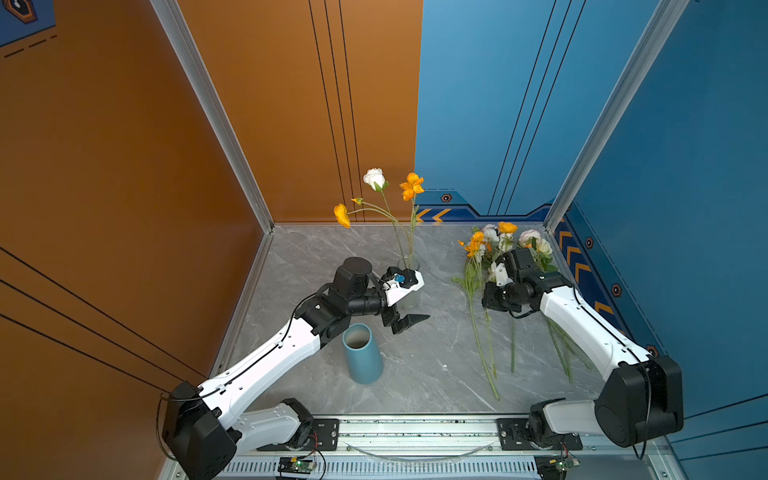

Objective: Arrange the flowers into the vase
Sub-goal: 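Carry the poppies over the glass vase with the right while the left moves beside it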

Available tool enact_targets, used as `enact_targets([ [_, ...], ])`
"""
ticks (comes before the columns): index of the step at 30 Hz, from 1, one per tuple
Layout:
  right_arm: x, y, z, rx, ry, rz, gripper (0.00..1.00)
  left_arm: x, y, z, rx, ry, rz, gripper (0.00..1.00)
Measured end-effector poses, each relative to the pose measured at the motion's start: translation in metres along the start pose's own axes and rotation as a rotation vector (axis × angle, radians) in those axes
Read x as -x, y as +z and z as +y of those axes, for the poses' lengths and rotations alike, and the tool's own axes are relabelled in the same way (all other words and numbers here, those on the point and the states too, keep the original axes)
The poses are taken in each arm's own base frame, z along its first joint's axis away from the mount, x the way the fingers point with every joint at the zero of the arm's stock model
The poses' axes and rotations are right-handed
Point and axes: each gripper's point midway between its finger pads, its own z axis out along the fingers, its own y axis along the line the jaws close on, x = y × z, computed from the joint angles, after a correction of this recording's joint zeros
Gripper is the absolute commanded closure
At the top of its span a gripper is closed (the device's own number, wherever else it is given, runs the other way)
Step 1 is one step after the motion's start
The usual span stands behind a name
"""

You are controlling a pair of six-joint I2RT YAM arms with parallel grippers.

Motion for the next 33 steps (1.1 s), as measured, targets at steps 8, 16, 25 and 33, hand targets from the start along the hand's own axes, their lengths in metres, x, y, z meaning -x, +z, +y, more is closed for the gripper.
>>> enact_targets([
  [8,0.037,-0.054,-0.01,-0.055,0.026,-0.192,1.0,0.003,-0.01,0.01,0.036,0.002,-0.012,0.02],
  [16,0.074,-0.122,0.009,0.01,0.013,-0.491,1.0,0.01,-0.031,0.028,0.111,0.007,-0.037,0.02],
  [25,0.105,-0.156,0.077,0.143,-0.126,-0.734,1.0,0.02,-0.077,0.067,0.283,0.013,-0.084,0.02],
  [33,0.123,-0.195,0.164,0.312,-0.3,-0.998,1.0,0.022,-0.119,0.109,0.428,-0.035,-0.159,0.02],
])
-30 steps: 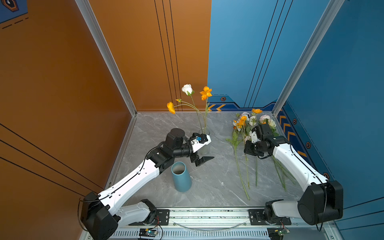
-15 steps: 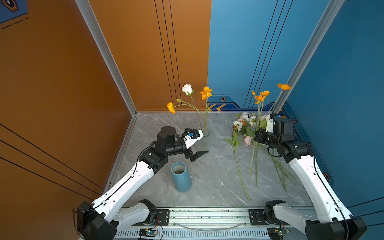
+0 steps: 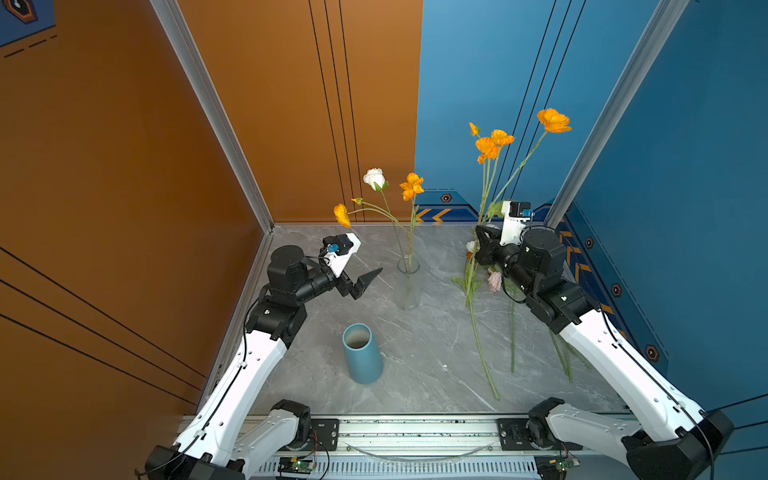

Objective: Arrange the flowers into the vase
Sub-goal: 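Carry the poppies over the glass vase with the right while the left moves beside it, then lower the poppy stems into the glass vase with the right gripper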

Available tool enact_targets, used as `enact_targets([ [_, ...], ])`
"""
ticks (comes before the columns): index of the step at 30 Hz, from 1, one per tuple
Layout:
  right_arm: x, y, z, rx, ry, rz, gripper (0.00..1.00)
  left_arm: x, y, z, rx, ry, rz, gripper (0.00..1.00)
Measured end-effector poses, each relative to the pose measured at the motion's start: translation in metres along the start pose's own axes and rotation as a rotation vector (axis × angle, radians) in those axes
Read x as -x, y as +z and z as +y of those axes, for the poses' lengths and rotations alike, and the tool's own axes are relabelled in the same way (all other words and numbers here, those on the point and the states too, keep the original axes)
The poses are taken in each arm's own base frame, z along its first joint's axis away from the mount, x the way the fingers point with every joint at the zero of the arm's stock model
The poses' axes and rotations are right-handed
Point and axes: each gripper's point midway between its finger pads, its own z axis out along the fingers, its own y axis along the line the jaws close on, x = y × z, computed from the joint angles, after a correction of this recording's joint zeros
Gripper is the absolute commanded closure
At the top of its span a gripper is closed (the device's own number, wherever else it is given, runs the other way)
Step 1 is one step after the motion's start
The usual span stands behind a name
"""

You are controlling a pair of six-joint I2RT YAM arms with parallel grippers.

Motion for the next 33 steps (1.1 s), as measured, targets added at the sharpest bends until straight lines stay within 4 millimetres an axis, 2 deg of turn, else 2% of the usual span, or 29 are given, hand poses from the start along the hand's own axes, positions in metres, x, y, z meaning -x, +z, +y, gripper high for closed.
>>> enact_targets([
  [3,0.022,0.009,0.031,0.075,-0.015,-0.127,1.0,-0.002,0.0,0.005,-0.001,-0.028,-0.01,0.02],
  [6,0.027,0.025,0.057,0.129,-0.024,-0.193,1.0,-0.002,0.004,0.004,-0.02,-0.046,-0.015,0.02],
  [11,0.021,0.057,0.097,0.206,-0.075,-0.257,1.0,-0.002,0.005,0.002,-0.037,-0.062,-0.02,0.02],
  [16,-0.003,0.074,0.127,0.277,-0.145,-0.277,1.0,-0.001,0.005,0.001,-0.044,-0.063,-0.025,0.02],
  [22,-0.022,0.084,0.141,0.342,-0.226,-0.273,1.0,-0.001,0.005,0.001,-0.044,-0.062,-0.027,0.02],
  [29,-0.034,0.077,0.16,0.456,-0.373,-0.274,1.0,0.0,0.005,0.0,-0.047,-0.062,-0.027,0.02],
  [33,-0.045,0.076,0.165,0.512,-0.425,-0.248,1.0,0.0,0.005,0.0,-0.05,-0.062,-0.028,0.02],
])
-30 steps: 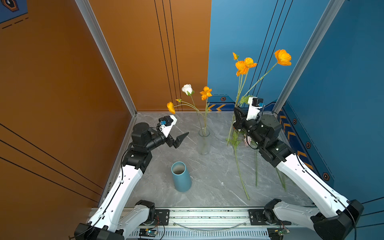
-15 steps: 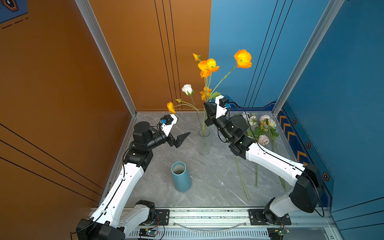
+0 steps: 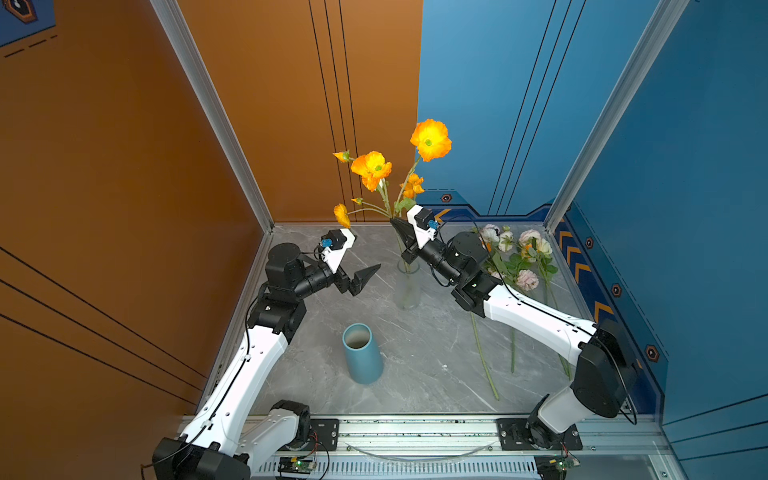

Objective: Arrange the flowers into the vase
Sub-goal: 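Lower the poppy stems into the glass vase with the right gripper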

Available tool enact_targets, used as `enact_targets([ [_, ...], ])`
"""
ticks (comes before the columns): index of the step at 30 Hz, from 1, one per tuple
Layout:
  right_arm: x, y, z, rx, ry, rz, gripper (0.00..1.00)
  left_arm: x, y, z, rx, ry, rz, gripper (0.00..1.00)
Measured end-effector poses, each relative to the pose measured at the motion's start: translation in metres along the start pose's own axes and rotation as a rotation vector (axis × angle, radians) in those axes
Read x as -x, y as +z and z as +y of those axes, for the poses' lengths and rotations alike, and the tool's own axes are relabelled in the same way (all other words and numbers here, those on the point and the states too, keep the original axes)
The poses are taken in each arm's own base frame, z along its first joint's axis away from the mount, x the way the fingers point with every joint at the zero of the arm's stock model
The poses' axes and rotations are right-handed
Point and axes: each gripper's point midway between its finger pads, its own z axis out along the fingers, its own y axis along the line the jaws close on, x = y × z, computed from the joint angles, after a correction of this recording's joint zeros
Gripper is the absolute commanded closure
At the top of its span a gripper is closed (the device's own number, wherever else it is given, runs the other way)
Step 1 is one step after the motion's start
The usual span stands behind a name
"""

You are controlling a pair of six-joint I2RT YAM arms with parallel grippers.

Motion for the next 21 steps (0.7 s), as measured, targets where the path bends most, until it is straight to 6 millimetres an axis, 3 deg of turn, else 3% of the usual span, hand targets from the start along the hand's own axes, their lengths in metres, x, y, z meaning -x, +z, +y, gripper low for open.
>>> enact_targets([
  [9,-0.029,-0.005,0.002,0.093,-0.037,0.089,1.0,0.0,0.0,-0.003,-0.017,-0.001,-0.003,0.02],
  [21,-0.088,-0.006,0.009,0.154,-0.009,0.204,1.0,-0.004,0.003,-0.002,-0.024,-0.01,0.007,0.02],
])
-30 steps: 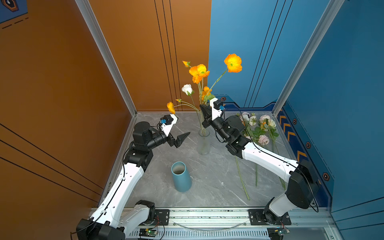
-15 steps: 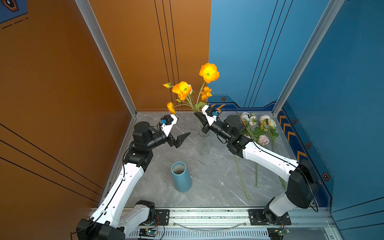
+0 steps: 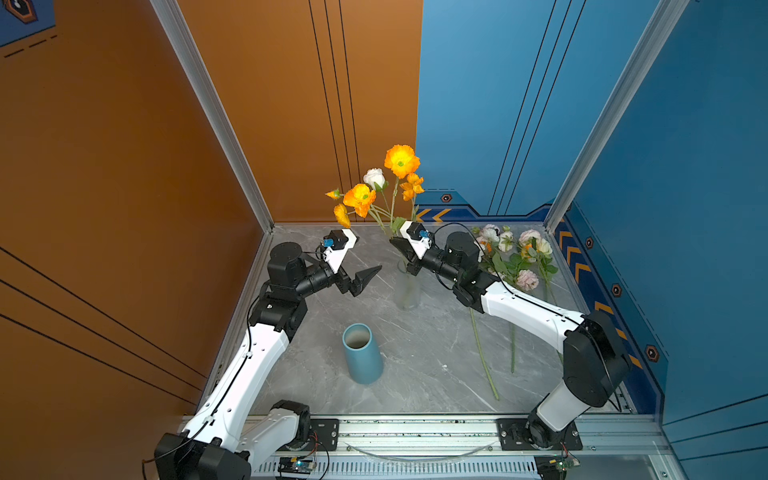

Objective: Arrange the flowers into the vase
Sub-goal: 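Lower the poppy stems into the glass vase with the right gripper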

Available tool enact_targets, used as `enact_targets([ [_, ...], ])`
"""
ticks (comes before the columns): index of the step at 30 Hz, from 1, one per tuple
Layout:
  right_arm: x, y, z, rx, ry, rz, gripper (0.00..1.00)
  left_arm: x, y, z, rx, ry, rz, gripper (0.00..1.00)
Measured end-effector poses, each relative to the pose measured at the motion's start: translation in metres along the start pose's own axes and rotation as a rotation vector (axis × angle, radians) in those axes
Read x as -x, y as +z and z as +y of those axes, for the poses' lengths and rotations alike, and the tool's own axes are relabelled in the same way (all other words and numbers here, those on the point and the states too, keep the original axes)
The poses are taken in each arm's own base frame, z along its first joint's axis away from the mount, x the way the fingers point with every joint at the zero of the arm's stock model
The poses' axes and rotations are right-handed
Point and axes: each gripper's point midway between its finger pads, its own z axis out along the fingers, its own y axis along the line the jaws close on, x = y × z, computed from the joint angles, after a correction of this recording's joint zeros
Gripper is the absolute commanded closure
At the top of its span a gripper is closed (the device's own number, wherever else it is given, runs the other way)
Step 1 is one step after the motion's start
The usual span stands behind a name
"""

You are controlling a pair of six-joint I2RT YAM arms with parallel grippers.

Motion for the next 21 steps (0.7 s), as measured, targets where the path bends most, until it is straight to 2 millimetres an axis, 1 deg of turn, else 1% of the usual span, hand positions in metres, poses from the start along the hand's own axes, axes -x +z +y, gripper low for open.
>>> enact_targets([
  [7,-0.031,-0.003,0.009,0.02,0.022,0.059,1.0,0.0,0.0,0.0,0.0,0.0,0.0,0.02],
  [11,-0.039,-0.005,0.012,0.024,0.028,0.076,1.0,0.0,0.0,0.0,0.0,0.0,0.0,0.02],
  [13,-0.042,-0.005,0.012,0.025,0.03,0.08,0.97,-0.001,0.0,0.0,-0.001,-0.001,0.001,0.02],
  [16,-0.045,-0.006,0.013,0.026,0.035,0.088,0.9,-0.001,0.001,-0.001,-0.004,-0.002,0.003,0.02],
  [21,-0.049,-0.007,0.014,0.028,0.039,0.095,0.84,-0.002,0.002,-0.002,-0.009,-0.003,0.004,0.02],
])
